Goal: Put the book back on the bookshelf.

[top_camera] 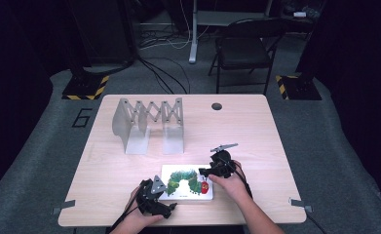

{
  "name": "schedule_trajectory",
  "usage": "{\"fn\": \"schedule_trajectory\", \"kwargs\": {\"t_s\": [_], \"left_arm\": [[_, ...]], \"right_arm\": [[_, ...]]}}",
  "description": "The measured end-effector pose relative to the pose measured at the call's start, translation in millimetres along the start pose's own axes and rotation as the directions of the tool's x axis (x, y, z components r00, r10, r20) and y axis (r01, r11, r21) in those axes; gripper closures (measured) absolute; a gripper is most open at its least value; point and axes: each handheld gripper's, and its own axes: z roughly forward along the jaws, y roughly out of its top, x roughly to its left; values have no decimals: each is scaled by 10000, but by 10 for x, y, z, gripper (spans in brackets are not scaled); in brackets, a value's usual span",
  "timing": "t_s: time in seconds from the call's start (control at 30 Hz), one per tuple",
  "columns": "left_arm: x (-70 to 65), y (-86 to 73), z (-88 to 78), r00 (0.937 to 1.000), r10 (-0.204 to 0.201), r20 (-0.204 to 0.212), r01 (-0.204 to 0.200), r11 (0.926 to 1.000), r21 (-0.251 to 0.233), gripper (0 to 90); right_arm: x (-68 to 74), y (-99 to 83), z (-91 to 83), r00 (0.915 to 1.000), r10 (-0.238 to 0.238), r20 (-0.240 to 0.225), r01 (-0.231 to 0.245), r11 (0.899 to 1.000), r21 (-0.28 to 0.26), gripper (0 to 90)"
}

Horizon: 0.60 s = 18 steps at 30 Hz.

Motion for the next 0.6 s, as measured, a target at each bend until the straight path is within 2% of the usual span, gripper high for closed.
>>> {"fn": "schedule_trajectory", "kwargs": {"t_s": [0.6], "left_arm": [[-6,4,6,10000,-25,13,25,10000,41,17]], "right_arm": [[33,9,-13,9996,-207,194,206,9998,46,395]]}}
